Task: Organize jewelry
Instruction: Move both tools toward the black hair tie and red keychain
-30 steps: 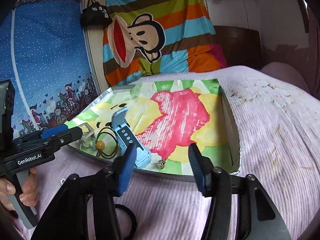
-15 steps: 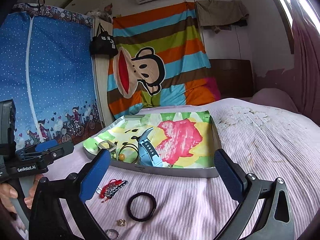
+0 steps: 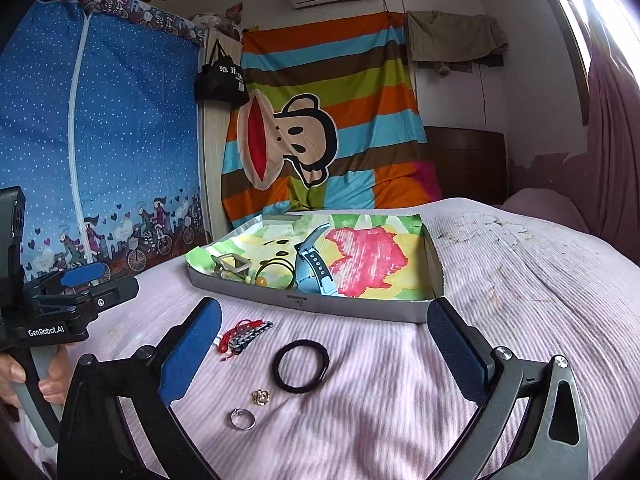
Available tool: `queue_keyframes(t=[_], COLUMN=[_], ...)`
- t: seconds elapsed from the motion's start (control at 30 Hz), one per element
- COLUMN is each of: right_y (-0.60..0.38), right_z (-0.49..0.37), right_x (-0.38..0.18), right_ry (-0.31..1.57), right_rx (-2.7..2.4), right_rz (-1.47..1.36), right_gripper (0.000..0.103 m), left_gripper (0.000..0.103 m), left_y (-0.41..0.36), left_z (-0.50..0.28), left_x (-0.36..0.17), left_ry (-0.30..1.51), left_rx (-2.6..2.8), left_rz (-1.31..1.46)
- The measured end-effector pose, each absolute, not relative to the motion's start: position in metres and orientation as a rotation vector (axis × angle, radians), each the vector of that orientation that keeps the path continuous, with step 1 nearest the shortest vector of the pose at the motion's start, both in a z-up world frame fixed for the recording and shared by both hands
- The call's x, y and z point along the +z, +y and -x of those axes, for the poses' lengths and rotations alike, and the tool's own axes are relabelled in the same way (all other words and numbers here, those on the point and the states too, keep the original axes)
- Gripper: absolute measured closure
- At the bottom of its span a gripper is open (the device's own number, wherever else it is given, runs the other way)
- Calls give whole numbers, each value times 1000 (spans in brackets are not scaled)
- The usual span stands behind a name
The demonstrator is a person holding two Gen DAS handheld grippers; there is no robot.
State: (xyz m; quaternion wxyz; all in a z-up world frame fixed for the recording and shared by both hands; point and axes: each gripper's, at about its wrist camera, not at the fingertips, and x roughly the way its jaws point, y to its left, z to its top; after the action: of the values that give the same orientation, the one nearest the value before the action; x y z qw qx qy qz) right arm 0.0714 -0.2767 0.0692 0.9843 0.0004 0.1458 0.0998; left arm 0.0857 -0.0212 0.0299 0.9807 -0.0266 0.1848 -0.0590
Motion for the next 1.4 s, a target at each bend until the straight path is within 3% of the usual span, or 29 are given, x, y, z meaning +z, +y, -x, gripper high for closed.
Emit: queue_keyframes(t=[0.7,0.97,1.0,1.13,1.4], right_y=[-265,-263,-263,-262,-257], right_z=[-109,-136,-138,-150,-166], right_x=[35,21,20,16,4], right_ry=[503,591,596,622,675], right_rx=[204,231,236,249,259], right_rz=[33,24,22,9,-4], right_gripper=[2,3,5,26,44], left_gripper=[0,18,21,35,53], left_y=[-15,-27,-28,-33,-42], left_z=[-129,-148,-150,-159,-170], left_x=[2,-4,-5,-7,-12], left_ry=[643,690,693,713,737], left_rx=[-163,-208,-214,-235,-260], left_rz=[110,114,115,119,112])
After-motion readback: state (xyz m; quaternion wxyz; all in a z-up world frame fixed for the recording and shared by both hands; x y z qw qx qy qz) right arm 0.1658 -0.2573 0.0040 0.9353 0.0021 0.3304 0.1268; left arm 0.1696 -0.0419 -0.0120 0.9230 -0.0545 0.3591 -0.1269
